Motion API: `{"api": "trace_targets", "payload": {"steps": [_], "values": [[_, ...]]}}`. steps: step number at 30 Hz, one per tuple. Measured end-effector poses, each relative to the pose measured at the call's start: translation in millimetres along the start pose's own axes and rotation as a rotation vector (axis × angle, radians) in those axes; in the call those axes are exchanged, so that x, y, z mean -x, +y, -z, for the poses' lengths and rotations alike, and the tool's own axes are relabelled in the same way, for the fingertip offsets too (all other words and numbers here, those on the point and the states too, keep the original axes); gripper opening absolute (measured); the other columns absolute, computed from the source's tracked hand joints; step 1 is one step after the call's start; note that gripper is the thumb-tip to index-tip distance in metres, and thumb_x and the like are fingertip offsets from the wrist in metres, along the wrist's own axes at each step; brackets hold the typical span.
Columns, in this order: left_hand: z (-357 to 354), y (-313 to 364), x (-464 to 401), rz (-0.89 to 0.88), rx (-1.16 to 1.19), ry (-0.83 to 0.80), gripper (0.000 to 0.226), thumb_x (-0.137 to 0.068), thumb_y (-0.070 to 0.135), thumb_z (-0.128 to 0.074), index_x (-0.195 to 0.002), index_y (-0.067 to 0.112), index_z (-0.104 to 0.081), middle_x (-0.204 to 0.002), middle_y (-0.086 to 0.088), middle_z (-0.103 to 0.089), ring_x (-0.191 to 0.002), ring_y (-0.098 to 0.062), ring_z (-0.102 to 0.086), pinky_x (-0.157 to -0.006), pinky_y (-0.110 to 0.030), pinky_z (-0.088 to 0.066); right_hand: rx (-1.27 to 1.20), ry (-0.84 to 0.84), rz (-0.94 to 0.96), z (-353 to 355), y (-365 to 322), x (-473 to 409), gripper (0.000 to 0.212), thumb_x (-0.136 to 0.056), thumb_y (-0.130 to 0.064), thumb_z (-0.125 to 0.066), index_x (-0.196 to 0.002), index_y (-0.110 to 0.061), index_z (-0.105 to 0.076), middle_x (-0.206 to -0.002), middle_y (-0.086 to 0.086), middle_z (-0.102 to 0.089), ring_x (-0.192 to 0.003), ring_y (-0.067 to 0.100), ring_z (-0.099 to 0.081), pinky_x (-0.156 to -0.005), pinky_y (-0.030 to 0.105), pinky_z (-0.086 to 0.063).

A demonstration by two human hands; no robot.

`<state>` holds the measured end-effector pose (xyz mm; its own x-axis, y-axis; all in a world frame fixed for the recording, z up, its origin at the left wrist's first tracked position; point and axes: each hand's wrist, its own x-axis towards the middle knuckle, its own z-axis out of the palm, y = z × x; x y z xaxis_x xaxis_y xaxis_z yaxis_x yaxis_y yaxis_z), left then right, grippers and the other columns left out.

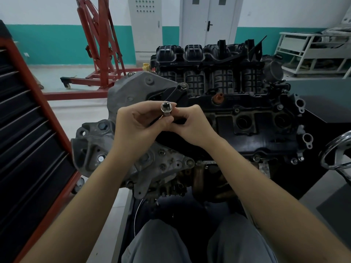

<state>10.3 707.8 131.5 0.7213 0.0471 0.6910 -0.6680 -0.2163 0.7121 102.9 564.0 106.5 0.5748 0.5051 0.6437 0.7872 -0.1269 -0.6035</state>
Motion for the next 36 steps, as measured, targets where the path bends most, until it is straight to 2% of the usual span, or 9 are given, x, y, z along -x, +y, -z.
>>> {"api": "trace_targets", "payload": {"steps": [5,9,13,18,21,25,29,32,36], "values": [[-2.3,-0.2,-1.4,-0.053,-0.122,0.081,0.028,-0.068,0.002,-0.083,-0.089,0.015,-0.07,-0.088,0.0,-0.072,-0.082,-0.015,-0.071,-0.078,-0.027,-0.056,0.004,0.03,0.002,0.4,-0.5,-0.4,0.018,-0.077,-0.011,-0.079,-0.093,-0.002,-0.074,-0.085,0.007,-0.074,-0.08,0.017,-0.071,-0.075,0.036,-0.056],[-0.7,-1.5,-2.2,-0.03,-0.018,0.034,0.033,-0.075,-0.009,-0.074,-0.094,0.018,-0.07,-0.091,0.001,-0.074,-0.089,-0.016,-0.071,-0.083,-0.028,-0.055,-0.02,-0.048,0.028,-0.4,0.9,-0.4,0.018,-0.086,-0.003,-0.069,-0.103,0.0,-0.07,-0.096,0.013,-0.073,-0.093,0.023,-0.07,-0.084,0.045,-0.055],[1.2,-1.9,-1.7,-0.021,-0.018,0.017,0.031,-0.073,-0.007,-0.077,-0.099,0.008,-0.071,-0.093,-0.004,-0.074,-0.09,-0.017,-0.071,-0.084,-0.029,-0.056,-0.032,-0.007,0.005,-1.1,2.1,0.1,0.013,-0.082,-0.006,-0.073,-0.095,-0.004,-0.073,-0.087,0.007,-0.074,-0.083,0.016,-0.071,-0.079,0.034,-0.056],[-5.5,0.2,2.3,-0.058,-0.038,0.104,0.032,-0.072,-0.007,-0.078,-0.095,0.014,-0.071,-0.089,0.007,-0.074,-0.085,-0.013,-0.072,-0.08,-0.024,-0.056,-0.034,-0.001,0.001,-0.5,1.6,-0.7,0.018,-0.08,-0.008,-0.077,-0.094,0.002,-0.072,-0.087,0.014,-0.073,-0.084,0.025,-0.071,-0.078,0.045,-0.055],[-6.2,0.3,2.7,-0.046,0.03,0.073,0.04,-0.077,-0.015,-0.069,-0.101,0.017,-0.068,-0.09,0.014,-0.074,-0.091,-0.012,-0.072,-0.083,-0.022,-0.054,-0.074,-0.057,0.034,-1.4,1.0,-0.6,0.022,-0.084,-0.001,-0.069,-0.106,0.0,-0.069,-0.099,0.013,-0.072,-0.096,0.021,-0.069,-0.088,0.039,-0.055],[-5.2,-0.2,3.0,-0.038,-0.029,0.028,0.032,-0.075,-0.01,-0.074,-0.1,0.01,-0.071,-0.094,0.005,-0.074,-0.091,-0.013,-0.071,-0.083,-0.025,-0.055,-0.112,-0.041,0.009,-0.8,1.4,-0.1,0.021,-0.081,-0.004,-0.073,-0.099,-0.015,-0.07,-0.09,0.007,-0.073,-0.087,0.017,-0.071,-0.082,0.04,-0.056],[-8.2,0.8,1.5,-0.069,-0.118,0.106,0.025,-0.068,0.001,-0.083,-0.089,0.012,-0.073,-0.085,0.007,-0.073,-0.079,-0.009,-0.071,-0.075,-0.021,-0.056,-0.1,-0.035,-0.003,-0.5,3.6,-1.3,0.015,-0.078,-0.009,-0.078,-0.092,-0.004,-0.073,-0.088,0.01,-0.074,-0.085,0.022,-0.071,-0.079,0.047,-0.056],[-8.5,2.1,-0.2,-0.056,-0.059,0.083,0.034,-0.073,-0.003,-0.078,-0.095,0.021,-0.07,-0.083,0.02,-0.073,-0.083,-0.004,-0.071,-0.077,-0.016,-0.053,-0.128,-0.07,0.042,-1.2,1.4,-0.7,0.028,-0.083,-0.003,-0.071,-0.109,-0.014,-0.067,-0.099,-0.001,-0.071,-0.096,0.012,-0.069,-0.085,0.03,-0.054],[-6.8,1.4,0.5,-0.037,-0.005,0.009,0.033,-0.077,-0.008,-0.072,-0.104,0.011,-0.069,-0.093,0.005,-0.074,-0.09,-0.013,-0.071,-0.082,-0.024,-0.055,-0.147,-0.04,0.015,-1.3,0.6,-0.1,0.027,-0.081,-0.002,-0.071,-0.102,-0.019,-0.067,-0.089,-0.011,-0.07,-0.087,0.004,-0.069,-0.079,0.021,-0.052]]}}
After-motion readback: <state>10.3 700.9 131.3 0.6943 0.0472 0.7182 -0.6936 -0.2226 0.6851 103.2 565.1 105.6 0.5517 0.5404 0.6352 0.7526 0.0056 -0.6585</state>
